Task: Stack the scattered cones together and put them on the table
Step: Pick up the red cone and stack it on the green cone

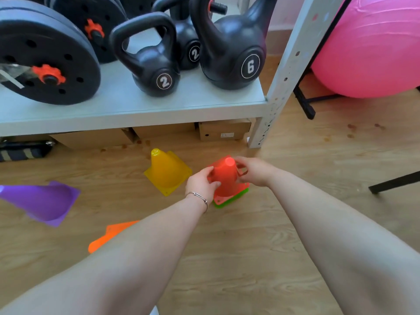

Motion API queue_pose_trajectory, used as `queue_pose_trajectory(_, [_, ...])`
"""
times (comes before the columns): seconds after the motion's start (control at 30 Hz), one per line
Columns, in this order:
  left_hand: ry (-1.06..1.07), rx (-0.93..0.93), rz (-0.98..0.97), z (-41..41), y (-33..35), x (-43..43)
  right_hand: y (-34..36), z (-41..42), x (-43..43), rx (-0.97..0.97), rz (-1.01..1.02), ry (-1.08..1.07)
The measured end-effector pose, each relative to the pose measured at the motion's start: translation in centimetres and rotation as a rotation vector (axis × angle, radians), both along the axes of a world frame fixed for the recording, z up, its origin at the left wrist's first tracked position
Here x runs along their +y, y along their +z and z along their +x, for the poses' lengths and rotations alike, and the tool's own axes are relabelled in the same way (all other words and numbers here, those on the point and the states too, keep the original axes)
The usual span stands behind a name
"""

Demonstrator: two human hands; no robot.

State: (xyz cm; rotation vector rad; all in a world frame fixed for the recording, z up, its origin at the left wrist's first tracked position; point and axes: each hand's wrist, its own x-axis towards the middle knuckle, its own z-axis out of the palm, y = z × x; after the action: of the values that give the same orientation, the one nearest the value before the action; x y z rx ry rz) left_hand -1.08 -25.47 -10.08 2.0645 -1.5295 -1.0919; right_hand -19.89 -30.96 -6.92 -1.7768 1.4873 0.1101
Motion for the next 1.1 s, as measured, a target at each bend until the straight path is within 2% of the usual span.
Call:
queue_pose_trajectory(0.47, [0.021,0.027,0.033,0.4,-2.9,-0.8,-2.4,0.1,-0.3,0.003,0.053,-0.035])
queue_pose_trajectory(0.97, [0.018,0.14,0.079,1.0,-3.1,0.0,-3.7,1.5,1.1,0.013,-0.016,-0.038])
queue_pose_trajectory(1.1, [-0.059,0.128,0.108,2.0,-3.2,1.8,-4.0,1.0,3.0,0.017,0.017,-0.004])
